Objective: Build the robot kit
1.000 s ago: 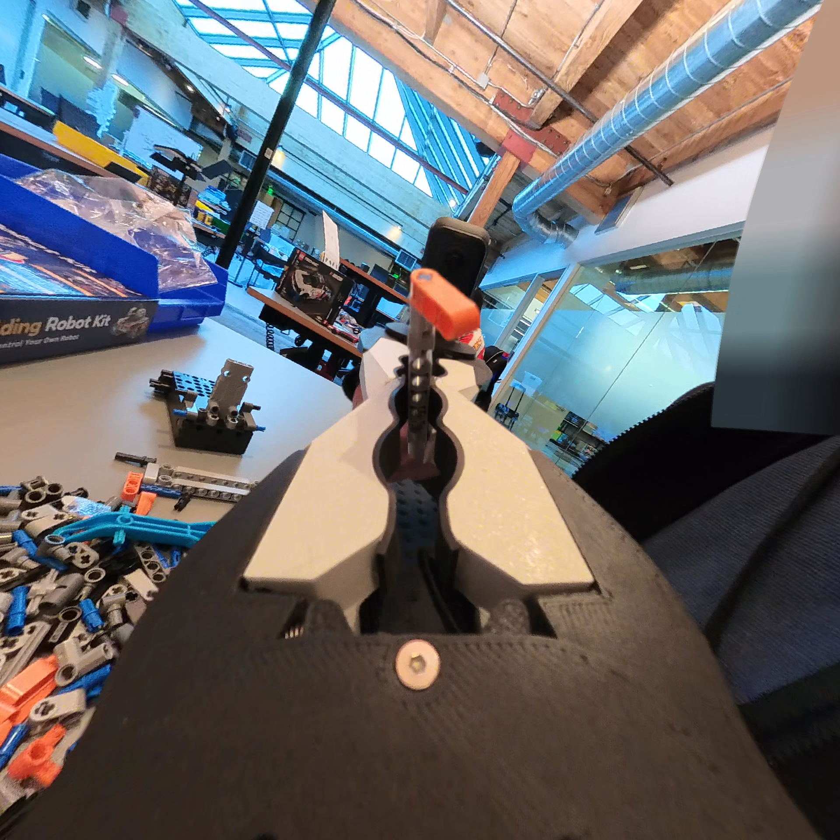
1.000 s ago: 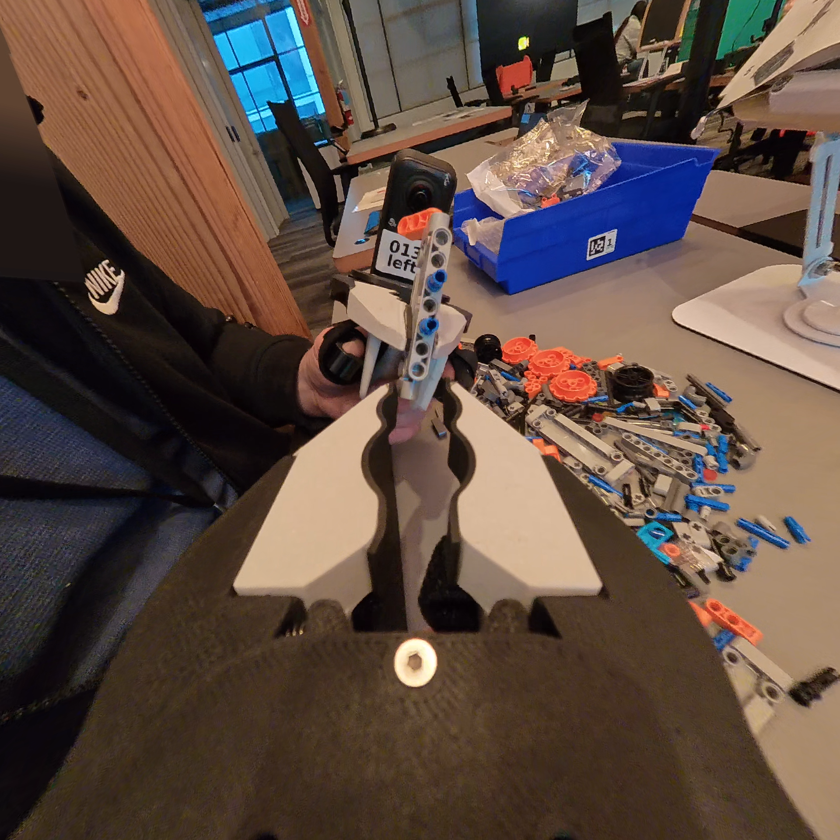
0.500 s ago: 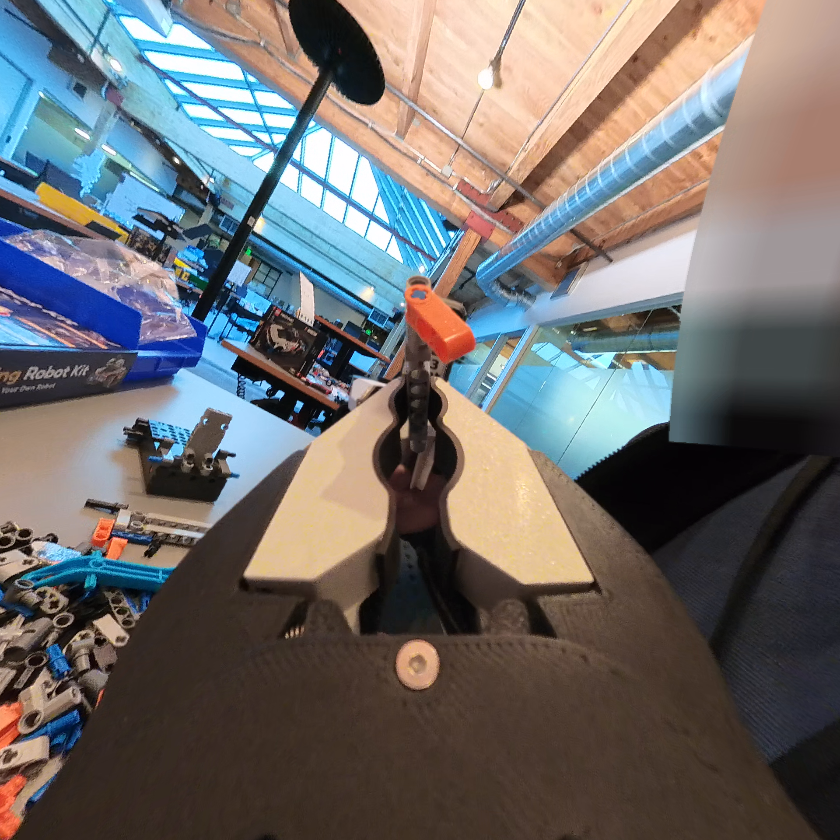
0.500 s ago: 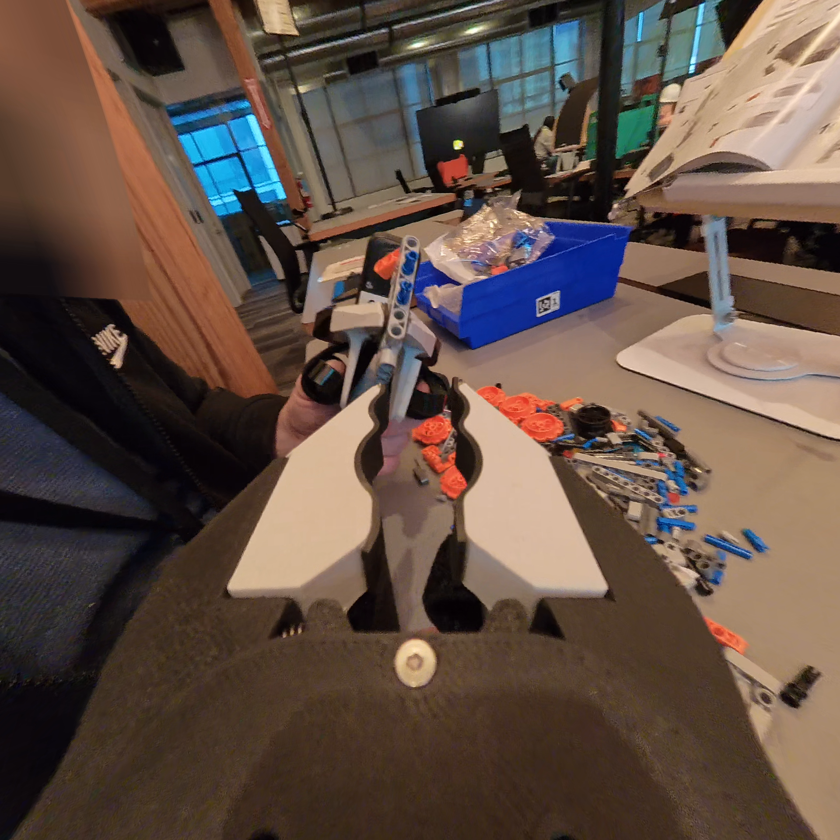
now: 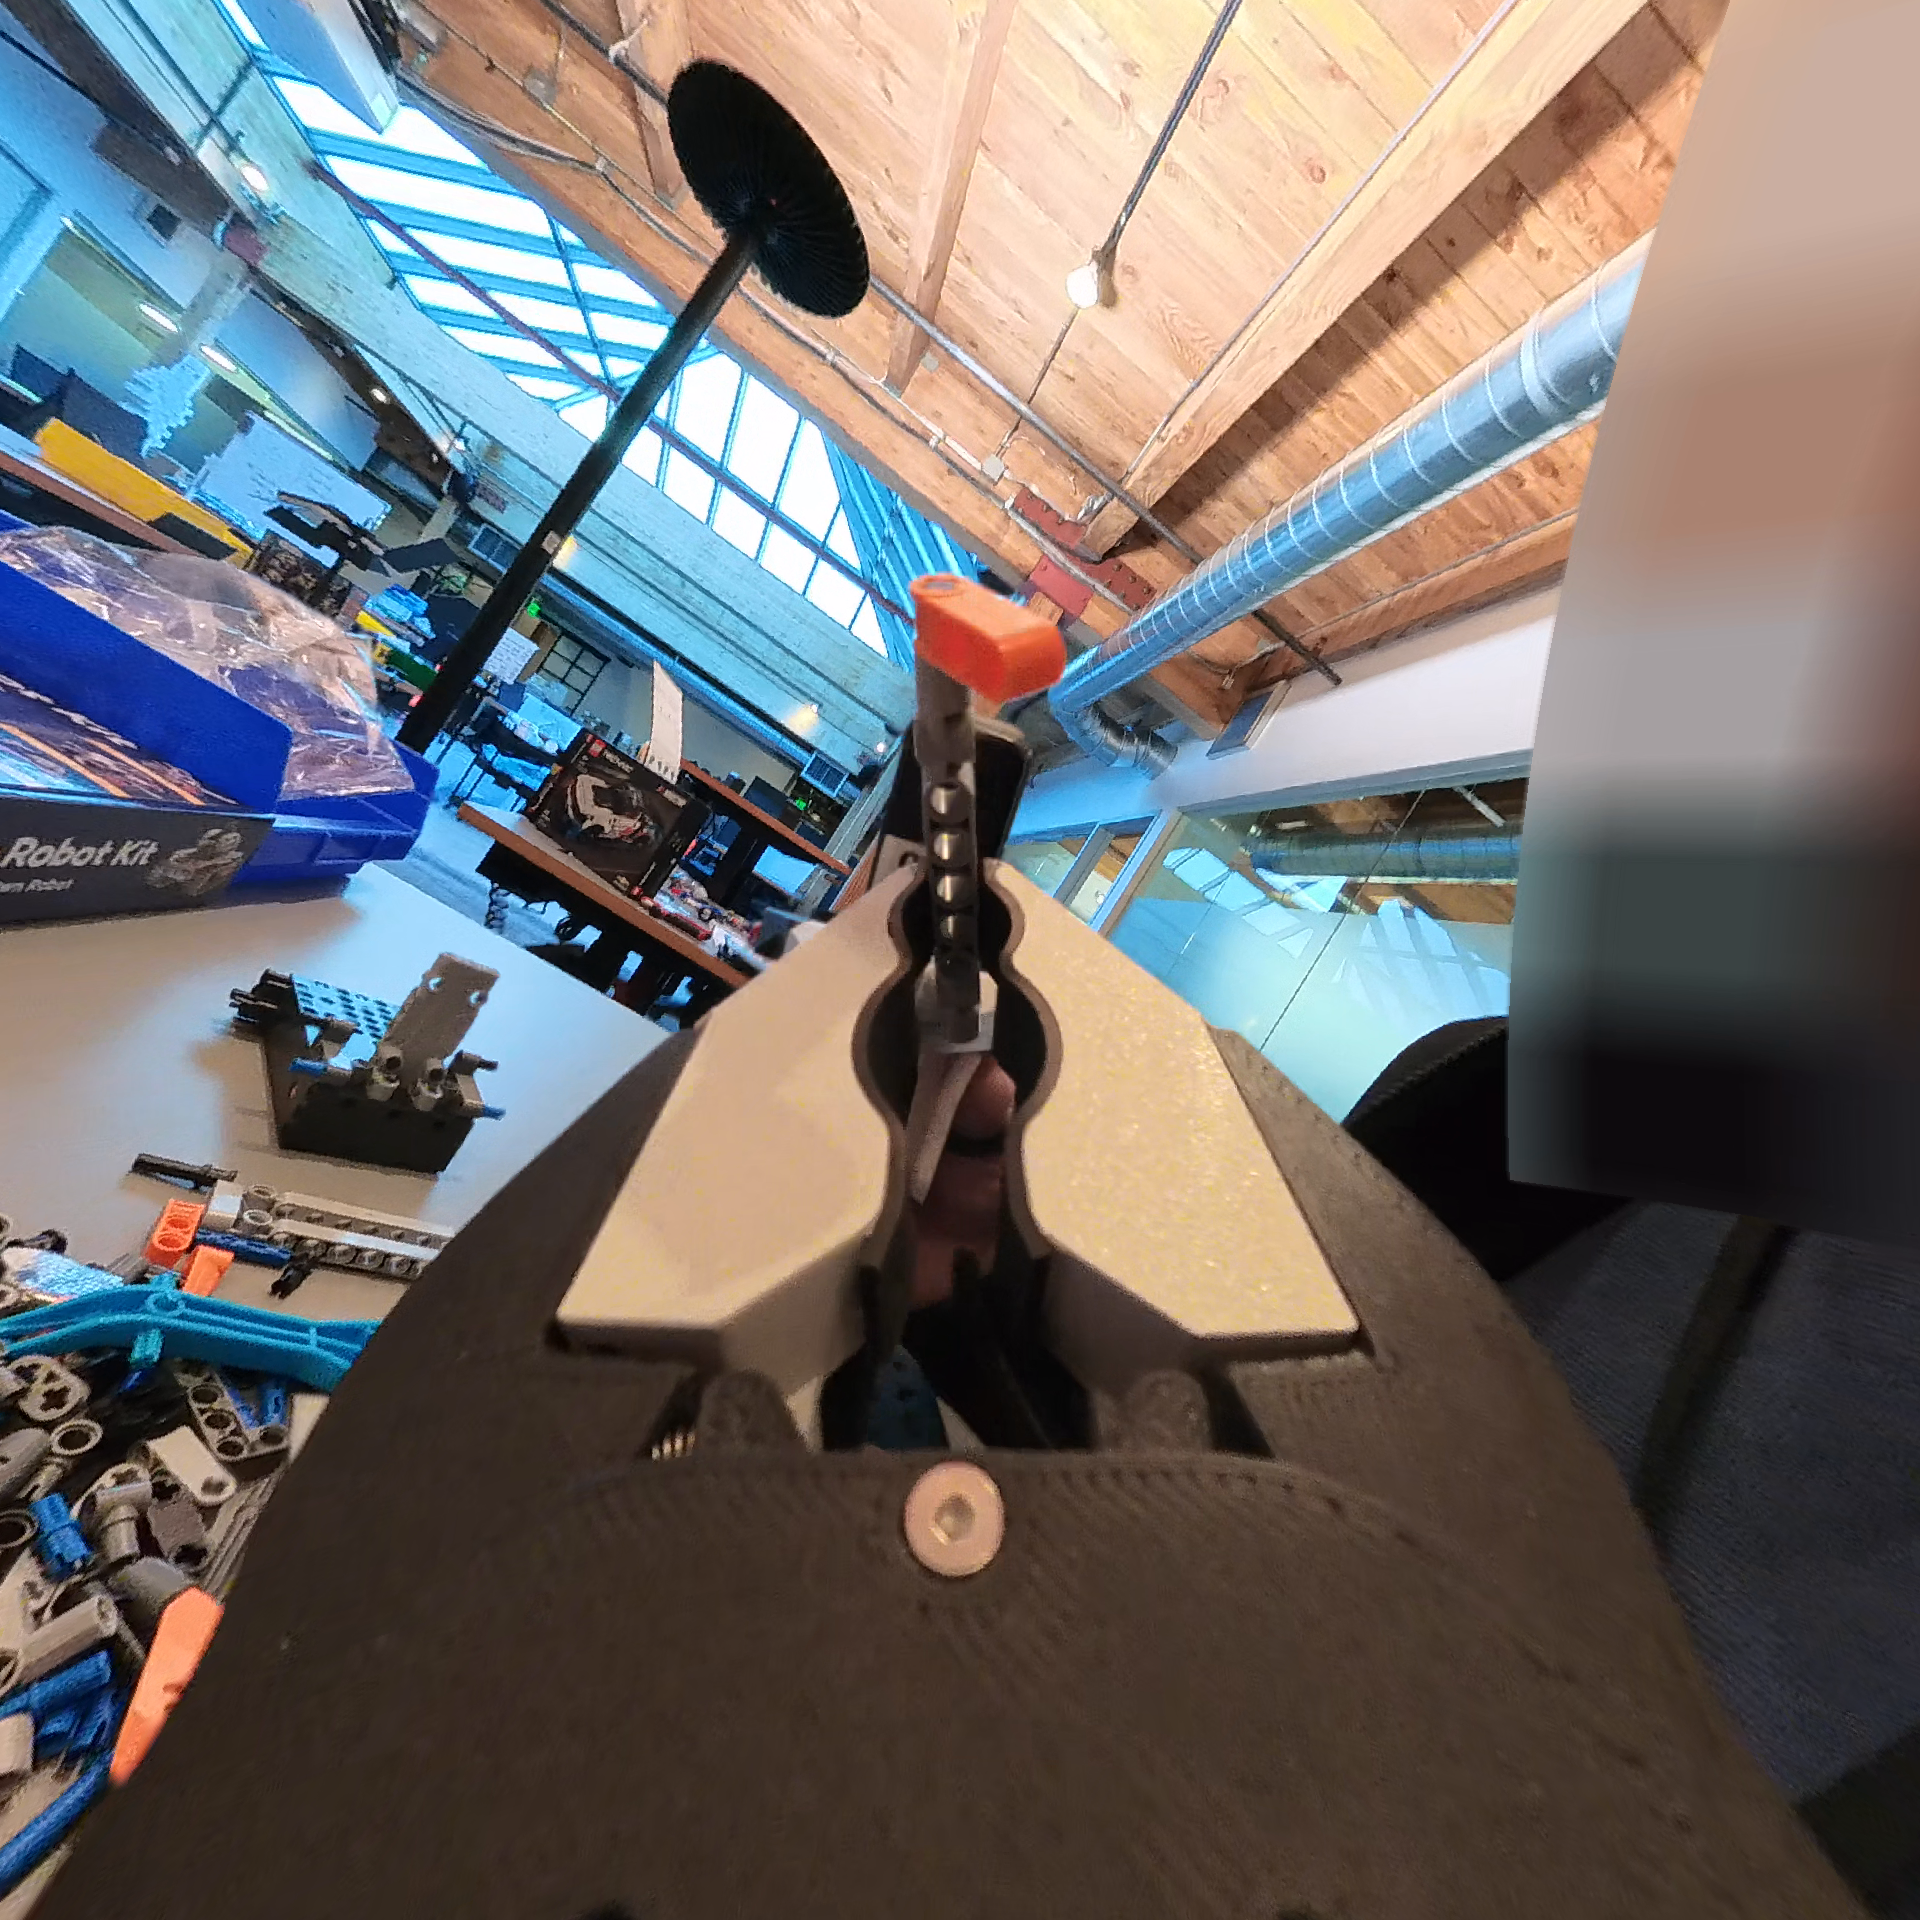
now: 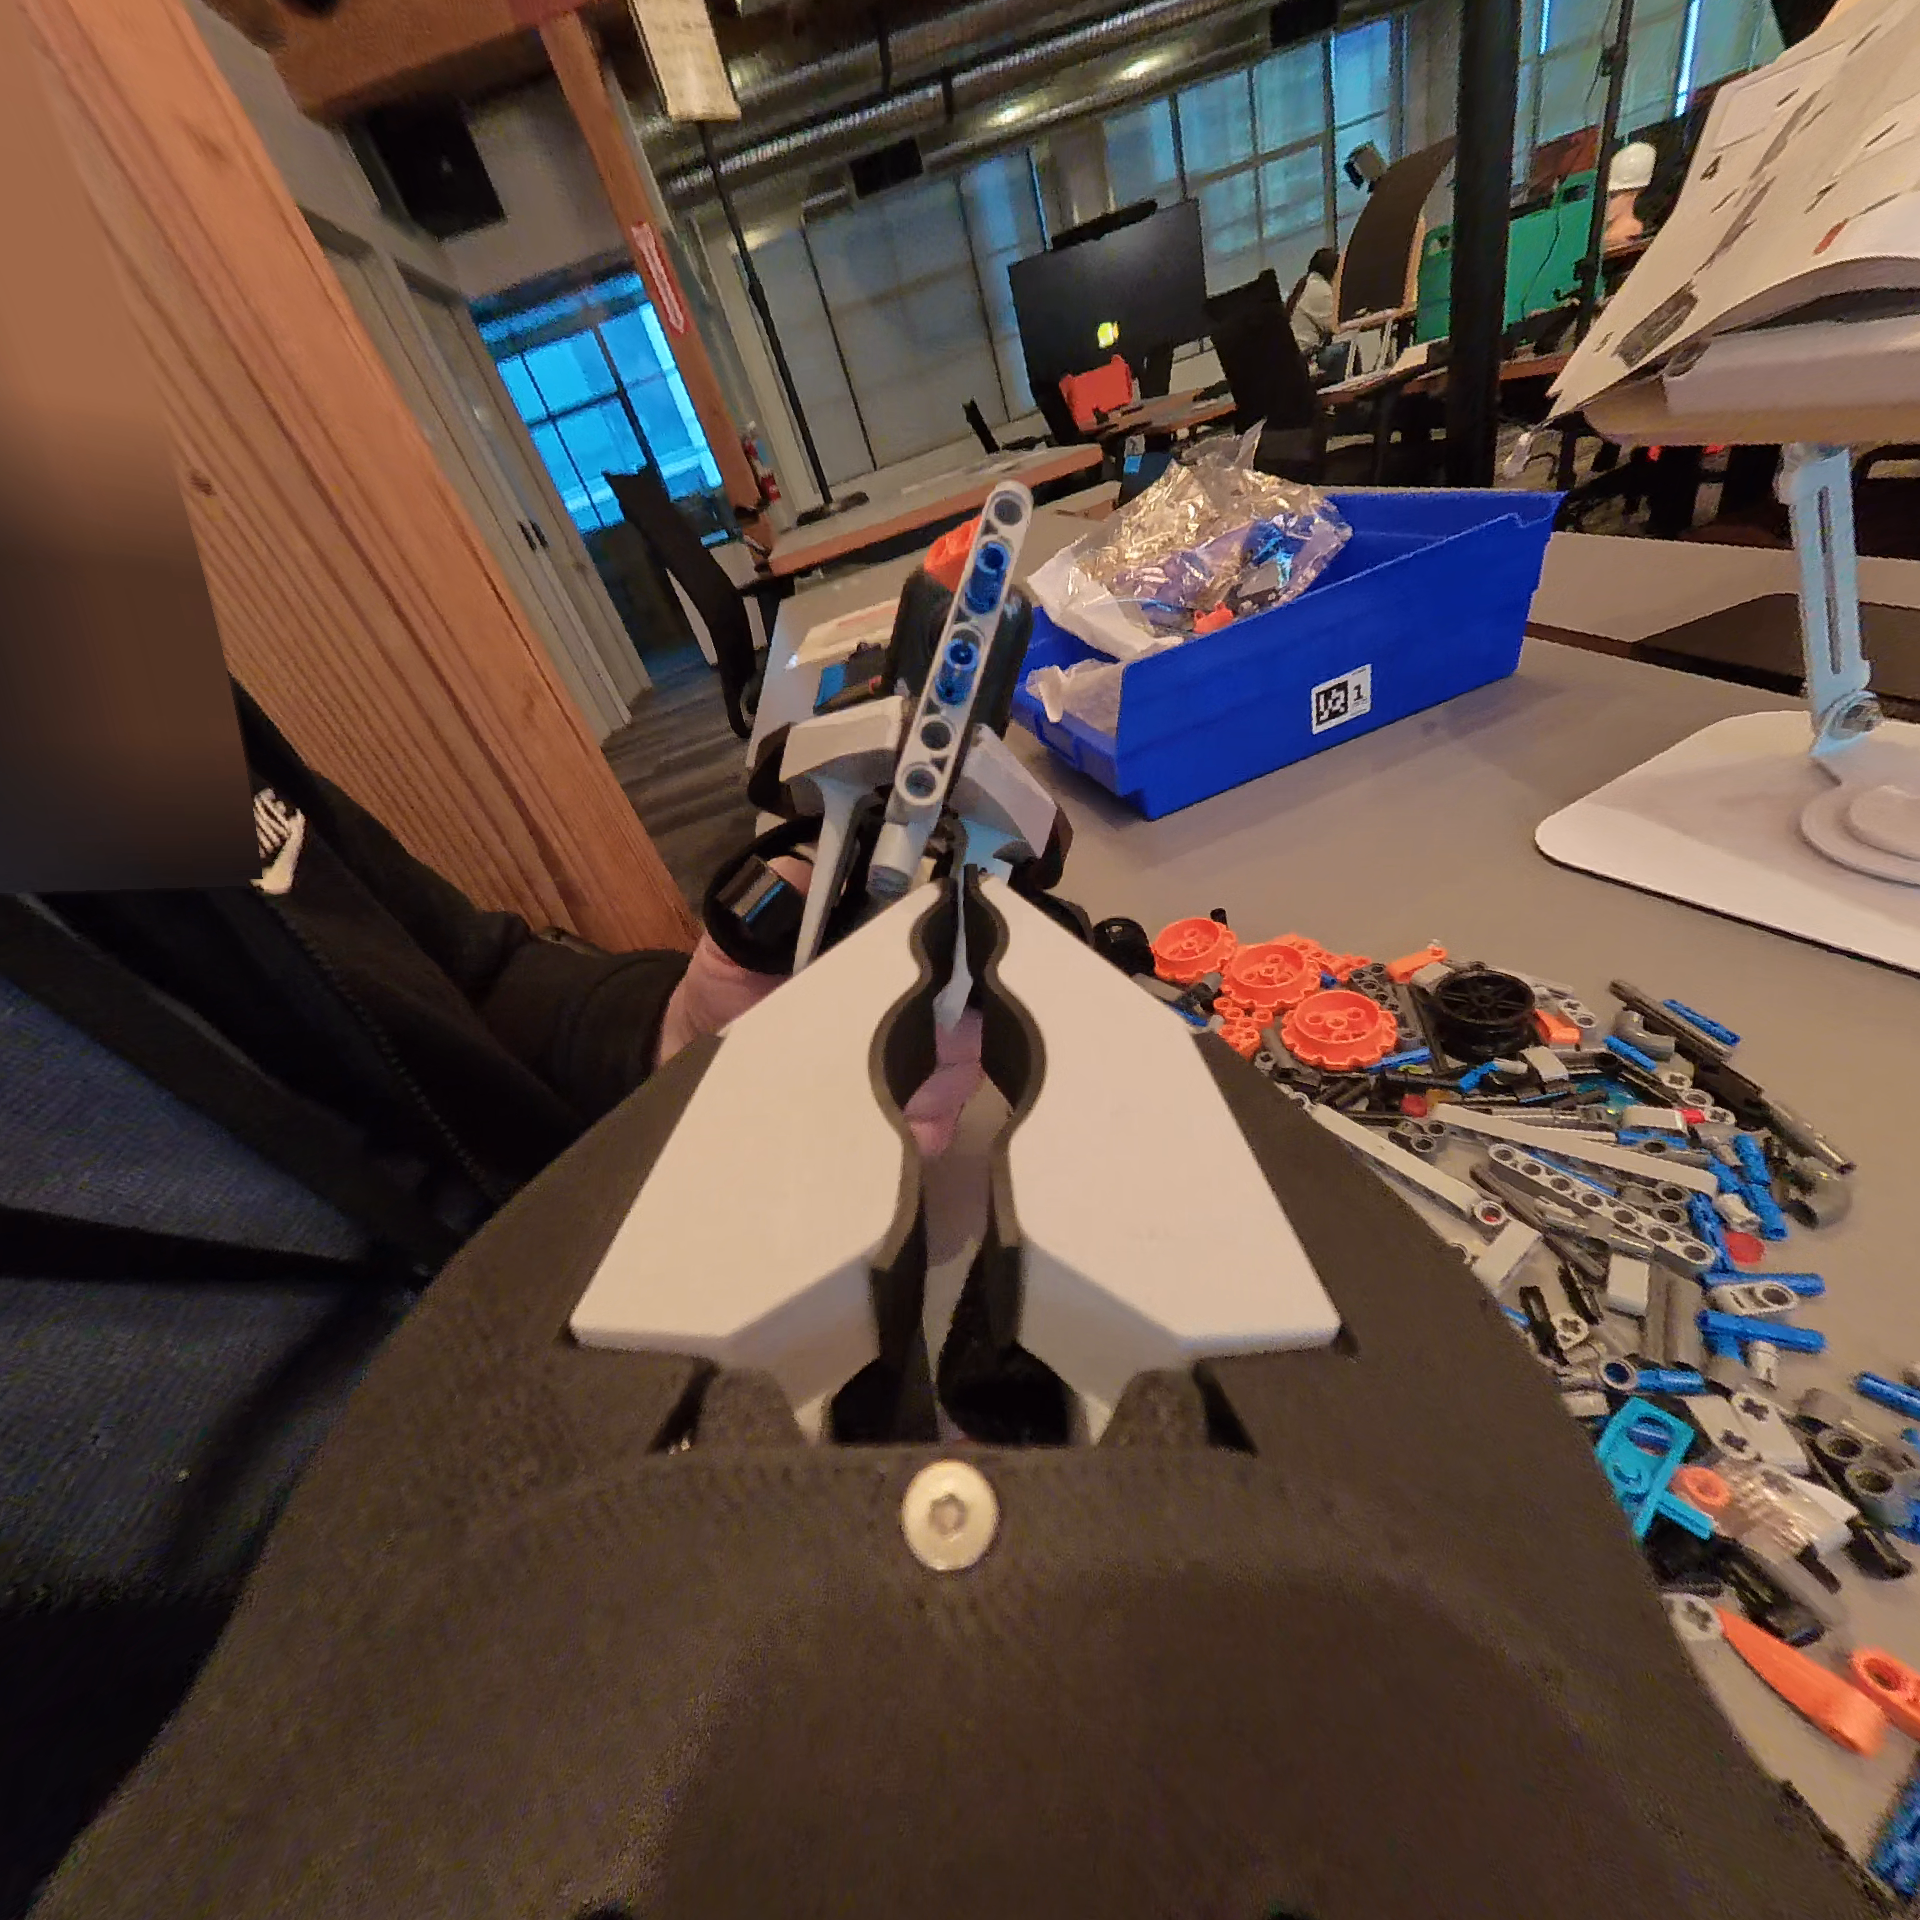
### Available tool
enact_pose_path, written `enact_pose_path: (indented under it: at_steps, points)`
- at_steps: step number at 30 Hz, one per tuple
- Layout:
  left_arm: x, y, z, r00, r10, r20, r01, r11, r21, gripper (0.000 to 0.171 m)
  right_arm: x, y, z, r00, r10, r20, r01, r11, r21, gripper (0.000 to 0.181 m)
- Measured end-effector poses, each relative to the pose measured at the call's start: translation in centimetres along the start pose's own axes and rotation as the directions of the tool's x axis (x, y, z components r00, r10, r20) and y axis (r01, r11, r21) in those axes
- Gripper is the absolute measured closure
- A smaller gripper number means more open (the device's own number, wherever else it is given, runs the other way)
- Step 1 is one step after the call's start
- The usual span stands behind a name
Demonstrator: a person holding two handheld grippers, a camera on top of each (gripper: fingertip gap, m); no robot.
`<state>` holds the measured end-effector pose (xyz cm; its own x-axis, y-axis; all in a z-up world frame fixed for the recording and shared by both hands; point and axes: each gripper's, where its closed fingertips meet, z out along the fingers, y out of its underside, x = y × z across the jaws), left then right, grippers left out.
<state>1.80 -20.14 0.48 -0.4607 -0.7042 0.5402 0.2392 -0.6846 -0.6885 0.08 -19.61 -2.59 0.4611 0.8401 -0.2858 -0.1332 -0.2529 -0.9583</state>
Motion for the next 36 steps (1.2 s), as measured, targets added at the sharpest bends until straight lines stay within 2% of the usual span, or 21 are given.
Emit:
enact_pose_path:
  at_steps: [5,7,8,10,12,15,19,26,30,36]
  points:
    - [0.0,-0.7,-0.4,1.000,-0.010,-0.008,0.011,0.999,0.033,0.166,0.6,-1.4,-0.9,0.999,0.050,-0.001,-0.050,0.995,0.085,0.169]
    - [-0.3,-1.1,-0.7,0.999,0.027,0.025,-0.028,0.999,0.041,0.167,0.7,-1.8,-1.3,0.998,0.056,0.000,-0.056,0.993,0.101,0.164]
    - [-0.5,-1.3,-0.9,0.998,0.037,0.044,-0.039,0.998,0.044,0.167,0.6,-2.1,-1.5,0.997,0.076,0.022,-0.078,0.990,0.117,0.157]
    - [-0.6,-1.3,-0.9,0.998,0.033,0.047,-0.035,0.999,0.040,0.166,0.2,-2.5,-1.5,0.994,0.098,0.057,-0.105,0.985,0.135,0.154]
    - [-0.6,-1.0,-0.6,0.998,0.037,0.050,-0.038,0.999,0.027,0.167,0.0,-2.2,-0.9,0.995,0.083,0.057,-0.089,0.990,0.109,0.158]
    - [-0.5,-0.9,-0.4,0.997,0.060,0.057,-0.061,0.998,0.016,0.167,-0.2,-2.1,0.0,0.995,0.070,0.072,-0.076,0.994,0.084,0.173]
    - [-0.5,-1.4,-0.5,0.995,0.069,0.070,-0.070,0.997,0.017,0.166,0.0,-2.4,0.4,0.994,0.056,0.090,-0.064,0.994,0.084,0.174]
    - [-1.2,-2.9,-0.8,0.991,0.087,0.099,-0.081,0.994,-0.070,0.156,0.9,-3.5,0.3,0.996,0.025,0.088,-0.033,0.995,0.090,0.175]
    - [-1.7,-3.4,-1.3,0.982,0.148,0.117,-0.137,0.986,-0.092,0.164,1.7,-3.4,0.7,0.995,0.039,0.096,-0.046,0.996,0.072,0.175]
    - [-2.6,-3.9,-2.1,0.978,0.141,0.154,-0.134,0.989,-0.058,0.164,2.4,-2.9,1.6,0.991,0.077,0.112,-0.082,0.996,0.045,0.175]
